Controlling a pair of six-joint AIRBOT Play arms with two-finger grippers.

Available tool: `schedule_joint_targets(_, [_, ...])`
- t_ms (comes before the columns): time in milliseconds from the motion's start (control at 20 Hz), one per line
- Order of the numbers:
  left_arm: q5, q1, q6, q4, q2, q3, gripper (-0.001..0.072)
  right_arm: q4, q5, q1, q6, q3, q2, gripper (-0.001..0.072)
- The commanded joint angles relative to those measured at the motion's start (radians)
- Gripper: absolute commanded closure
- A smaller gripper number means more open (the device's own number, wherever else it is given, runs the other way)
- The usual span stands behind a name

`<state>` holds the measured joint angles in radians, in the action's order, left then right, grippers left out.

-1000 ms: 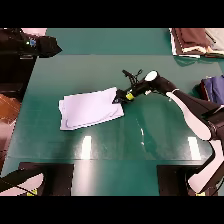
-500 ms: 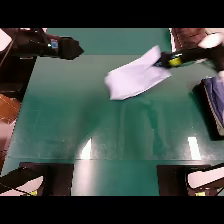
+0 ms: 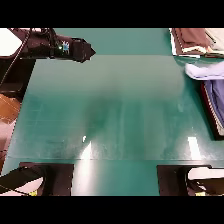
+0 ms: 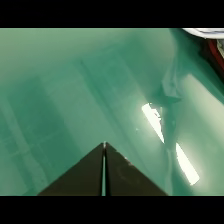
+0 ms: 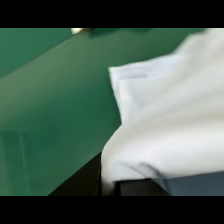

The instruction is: Fold the shirts.

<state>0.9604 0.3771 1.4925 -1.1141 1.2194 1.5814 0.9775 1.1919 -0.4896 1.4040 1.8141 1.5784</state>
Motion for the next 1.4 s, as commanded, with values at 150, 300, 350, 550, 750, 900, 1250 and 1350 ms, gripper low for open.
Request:
schedule_joint_targets(150, [-0.002, 0.003, 0.000, 0.000, 0.000, 0.000, 0.0684, -0.158, -0.129, -0.107, -0.044, 0.044, -0.004, 0.0695])
schedule_joint_targets(300, [-0.002, 0.003, -0.001, 0.000, 0.000, 0.000, 0.0683, -0.157, -0.123, -0.107, -0.044, 0.174, -0.004, 0.0695])
schedule_joint_targets(350, [-0.002, 0.003, -0.001, 0.000, 0.000, 0.000, 0.0684, -0.151, -0.109, -0.107, -0.043, 0.222, -0.004, 0.0695])
schedule_joint_targets(550, [-0.002, 0.003, -0.004, 0.000, 0.000, 0.000, 0.0683, -0.136, -0.082, -0.114, -0.046, 0.217, -0.062, 0.0695])
schedule_joint_targets(750, [-0.001, 0.003, -0.009, -0.001, 0.000, 0.000, 0.0683, -0.093, -0.047, -0.166, -0.096, 0.100, -0.154, 0.0694])
schedule_joint_targets(900, [-0.001, 0.003, -0.009, -0.002, 0.000, 0.000, 0.0683, 0.024, 0.067, -0.213, -0.097, 0.029, -0.204, 0.0695])
schedule_joint_targets(1250, [0.001, 0.003, -0.009, -0.001, 0.000, 0.000, 0.0683, 0.351, 0.193, -0.323, -0.096, -0.275, -0.371, 0.0692])
schedule_joint_targets(1350, [0.002, 0.003, -0.010, -0.002, 0.000, 0.000, 0.0683, 0.389, 0.207, -0.357, -0.096, -0.378, -0.407, 0.0625])
